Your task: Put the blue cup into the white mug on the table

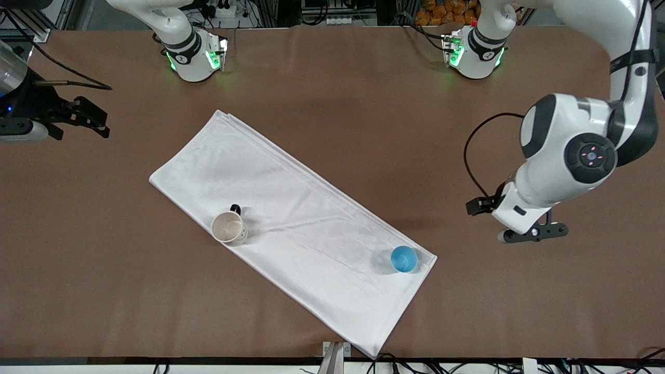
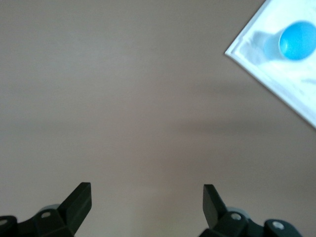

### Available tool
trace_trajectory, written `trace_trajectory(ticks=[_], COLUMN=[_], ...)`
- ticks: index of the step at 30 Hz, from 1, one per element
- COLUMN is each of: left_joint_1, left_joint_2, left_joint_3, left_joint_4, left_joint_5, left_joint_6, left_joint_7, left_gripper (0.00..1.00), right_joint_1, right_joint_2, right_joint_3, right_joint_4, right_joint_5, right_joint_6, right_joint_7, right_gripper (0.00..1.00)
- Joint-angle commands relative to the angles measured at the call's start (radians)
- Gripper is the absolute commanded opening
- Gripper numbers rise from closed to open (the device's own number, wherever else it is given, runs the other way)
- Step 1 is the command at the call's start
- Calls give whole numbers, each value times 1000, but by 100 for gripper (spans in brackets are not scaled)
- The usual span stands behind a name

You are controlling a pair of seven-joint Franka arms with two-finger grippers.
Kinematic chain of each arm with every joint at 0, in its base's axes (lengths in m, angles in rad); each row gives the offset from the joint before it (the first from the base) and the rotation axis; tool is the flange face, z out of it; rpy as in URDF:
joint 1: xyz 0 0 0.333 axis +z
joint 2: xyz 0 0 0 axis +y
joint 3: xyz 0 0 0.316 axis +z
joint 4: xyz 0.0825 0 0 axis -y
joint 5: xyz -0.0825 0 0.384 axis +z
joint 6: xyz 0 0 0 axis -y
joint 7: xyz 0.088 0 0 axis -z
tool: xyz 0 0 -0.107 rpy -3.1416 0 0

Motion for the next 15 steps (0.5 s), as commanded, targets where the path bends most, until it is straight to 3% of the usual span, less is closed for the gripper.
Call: trace_trajectory(ticks=[1,15], left_joint_1=[-27,-56], left_joint_2=[90,216], left_joint_3=[7,-22], left_joint_4=[48,51], left_joint_5=[-21,-123], left_joint_6=[118,371], left_joint_7=[-89,-249], left_gripper=[100,100], right_joint_1=[0,0], right_joint_2=[-28,-25], right_joint_3=[2,2], right_joint_4=[-31,-33], right_joint_5=[-5,-5], right_joint_6=[15,15], right_joint_7=[-9,-7], right_gripper=[100,100])
